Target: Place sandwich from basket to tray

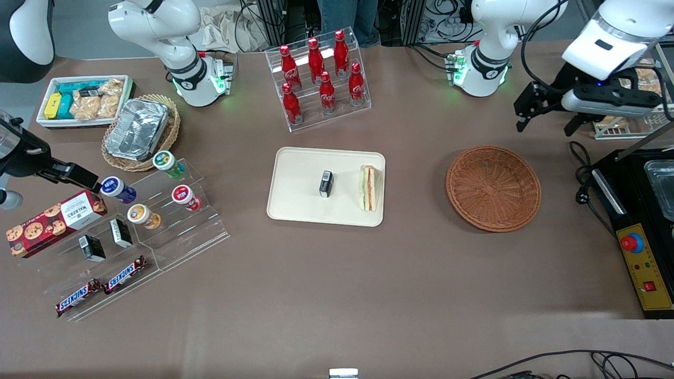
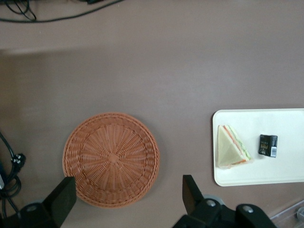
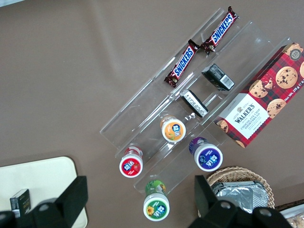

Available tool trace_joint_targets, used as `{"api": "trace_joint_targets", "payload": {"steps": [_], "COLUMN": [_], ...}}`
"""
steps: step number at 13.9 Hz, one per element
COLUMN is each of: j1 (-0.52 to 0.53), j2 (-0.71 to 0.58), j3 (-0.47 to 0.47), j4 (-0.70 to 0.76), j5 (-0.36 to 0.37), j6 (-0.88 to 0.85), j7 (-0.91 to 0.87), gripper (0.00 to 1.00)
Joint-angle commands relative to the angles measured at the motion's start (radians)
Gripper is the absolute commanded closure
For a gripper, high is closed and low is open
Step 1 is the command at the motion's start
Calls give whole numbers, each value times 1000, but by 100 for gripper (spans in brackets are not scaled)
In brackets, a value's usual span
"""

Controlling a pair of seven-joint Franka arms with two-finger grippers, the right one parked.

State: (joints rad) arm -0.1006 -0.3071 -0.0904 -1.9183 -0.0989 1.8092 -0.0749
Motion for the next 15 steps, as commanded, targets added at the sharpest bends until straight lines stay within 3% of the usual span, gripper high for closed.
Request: {"api": "trace_joint_targets", "payload": {"steps": [1,15], "j1": [-37,-39], "j2": [-67,-217], "j3": [57,51], "j4": [-64,-261], "j5": [-1,4], "j6": [-24,-36], "j7": [15,17], "gripper": [1,1]}}
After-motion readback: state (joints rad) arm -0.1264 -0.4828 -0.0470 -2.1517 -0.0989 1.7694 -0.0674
